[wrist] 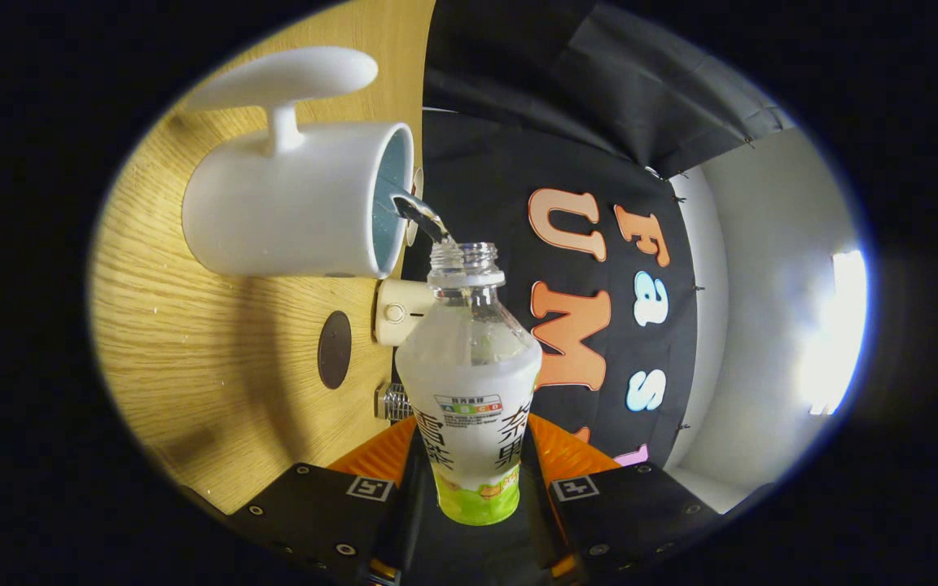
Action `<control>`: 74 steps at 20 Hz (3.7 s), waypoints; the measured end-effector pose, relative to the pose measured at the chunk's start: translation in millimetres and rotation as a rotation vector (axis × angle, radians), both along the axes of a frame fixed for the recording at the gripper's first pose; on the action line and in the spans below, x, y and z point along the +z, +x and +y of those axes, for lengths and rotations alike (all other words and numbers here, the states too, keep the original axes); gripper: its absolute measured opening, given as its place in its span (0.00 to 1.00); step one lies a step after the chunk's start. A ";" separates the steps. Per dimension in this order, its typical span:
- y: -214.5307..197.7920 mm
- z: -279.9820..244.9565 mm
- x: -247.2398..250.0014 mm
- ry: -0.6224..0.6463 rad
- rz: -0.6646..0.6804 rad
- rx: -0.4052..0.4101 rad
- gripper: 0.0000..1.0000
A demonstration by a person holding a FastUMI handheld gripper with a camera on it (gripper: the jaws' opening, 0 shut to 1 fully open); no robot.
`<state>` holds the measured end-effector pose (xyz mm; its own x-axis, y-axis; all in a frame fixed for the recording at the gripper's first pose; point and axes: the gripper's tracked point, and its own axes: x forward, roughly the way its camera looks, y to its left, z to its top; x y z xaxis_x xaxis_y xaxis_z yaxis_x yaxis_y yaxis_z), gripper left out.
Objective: Take the bottle from table, then pour the juice into the cup, finally place the bottle on the coaster
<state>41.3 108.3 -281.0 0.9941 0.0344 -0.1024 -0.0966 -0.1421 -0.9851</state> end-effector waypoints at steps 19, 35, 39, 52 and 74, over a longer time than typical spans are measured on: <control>11.1 -10.4 15.3 -0.088 -0.029 0.013 0.56; 16.2 2.3 26.3 -0.156 -0.065 0.069 0.56; 16.4 4.8 31.1 -0.175 -0.074 0.081 0.56; 27.4 15.4 41.2 -0.256 -0.113 0.140 0.56; 21.1 32.1 30.4 -0.374 -0.136 0.248 0.56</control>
<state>62.4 140.3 -250.6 0.9659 0.2580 -0.0221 0.1118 -0.4923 -0.8632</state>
